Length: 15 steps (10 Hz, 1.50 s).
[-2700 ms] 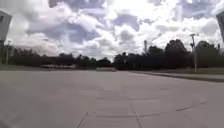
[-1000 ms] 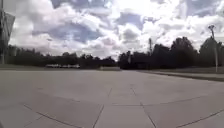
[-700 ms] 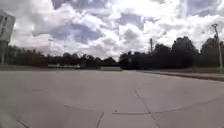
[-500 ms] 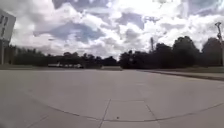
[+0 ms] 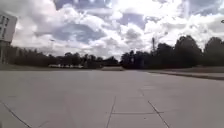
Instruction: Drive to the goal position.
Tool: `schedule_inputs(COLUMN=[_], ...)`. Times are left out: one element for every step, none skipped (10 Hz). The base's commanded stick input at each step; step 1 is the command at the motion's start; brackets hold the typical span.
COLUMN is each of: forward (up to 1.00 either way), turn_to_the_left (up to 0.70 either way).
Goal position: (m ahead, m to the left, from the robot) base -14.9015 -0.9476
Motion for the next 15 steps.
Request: schedule_inputs(forward=[1.0, 1.0, 1.0, 1.0, 1.0, 1.0, 1.0, 1.0, 1.0, 1.0, 1.0, 1.0, 1.0, 1.0, 1.0], turn_to_the_left=[0.0, 0.0, 0.0, 0.0, 0.0, 0.0, 0.0, 0.0, -0.03, -0.05, -0.07, -0.08, -0.08, -0.08, -0.08])
